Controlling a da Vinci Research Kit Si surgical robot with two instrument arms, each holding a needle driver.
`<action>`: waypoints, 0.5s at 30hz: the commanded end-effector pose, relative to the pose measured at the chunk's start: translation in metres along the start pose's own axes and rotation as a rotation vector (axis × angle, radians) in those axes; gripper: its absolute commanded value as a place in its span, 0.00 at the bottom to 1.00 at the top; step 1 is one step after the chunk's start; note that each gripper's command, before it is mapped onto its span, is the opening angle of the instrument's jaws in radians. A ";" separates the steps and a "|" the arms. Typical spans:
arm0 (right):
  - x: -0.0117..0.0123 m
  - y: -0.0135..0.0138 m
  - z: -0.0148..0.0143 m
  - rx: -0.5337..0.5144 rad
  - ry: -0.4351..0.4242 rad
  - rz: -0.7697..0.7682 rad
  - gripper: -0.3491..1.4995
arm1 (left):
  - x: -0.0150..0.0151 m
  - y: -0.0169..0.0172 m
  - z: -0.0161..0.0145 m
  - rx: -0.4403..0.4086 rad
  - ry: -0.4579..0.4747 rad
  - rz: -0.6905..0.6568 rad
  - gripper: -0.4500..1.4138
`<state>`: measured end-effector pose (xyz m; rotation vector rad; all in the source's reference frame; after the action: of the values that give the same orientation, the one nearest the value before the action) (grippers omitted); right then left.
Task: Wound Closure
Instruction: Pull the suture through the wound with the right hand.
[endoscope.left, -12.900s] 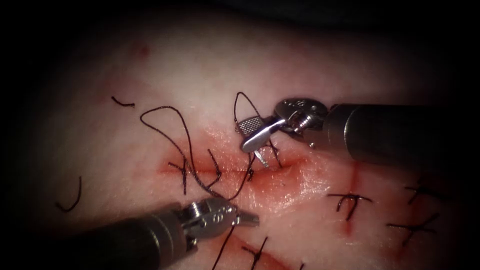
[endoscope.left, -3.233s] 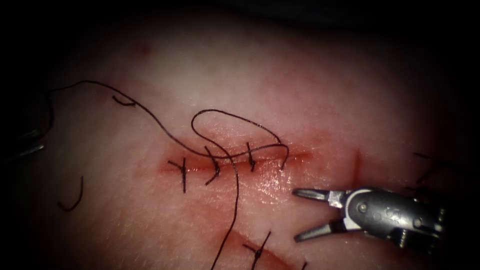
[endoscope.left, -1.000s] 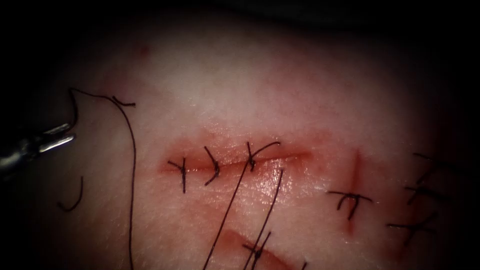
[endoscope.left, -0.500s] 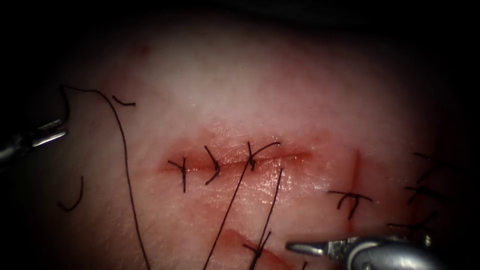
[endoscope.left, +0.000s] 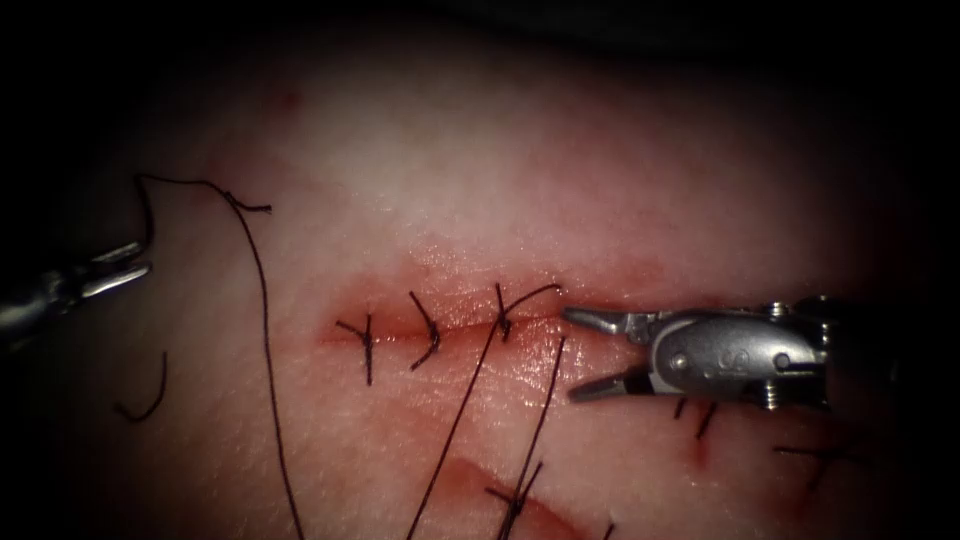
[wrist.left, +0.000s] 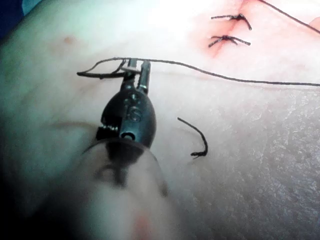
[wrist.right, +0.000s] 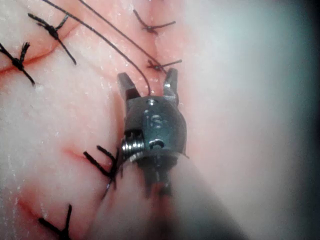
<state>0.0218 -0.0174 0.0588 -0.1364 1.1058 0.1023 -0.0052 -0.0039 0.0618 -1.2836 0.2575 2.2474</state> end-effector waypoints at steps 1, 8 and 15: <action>-0.0007 -0.0001 0.0016 0.001 -0.001 -0.004 0.93 | -0.0002 -0.0001 0.0009 0.001 0.002 0.001 0.00; -0.0017 -0.0007 0.0029 0.018 -0.006 -0.018 0.90 | -0.0002 -0.0001 0.0008 -0.001 0.000 0.002 0.00; -0.0015 -0.0011 0.0023 0.052 -0.116 0.021 0.00 | -0.0002 0.0000 0.0008 -0.002 -0.002 0.003 0.00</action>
<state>0.0224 -0.0182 0.0610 -0.0647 0.9766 0.0975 -0.0052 -0.0040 0.0617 -1.2799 0.2544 2.2531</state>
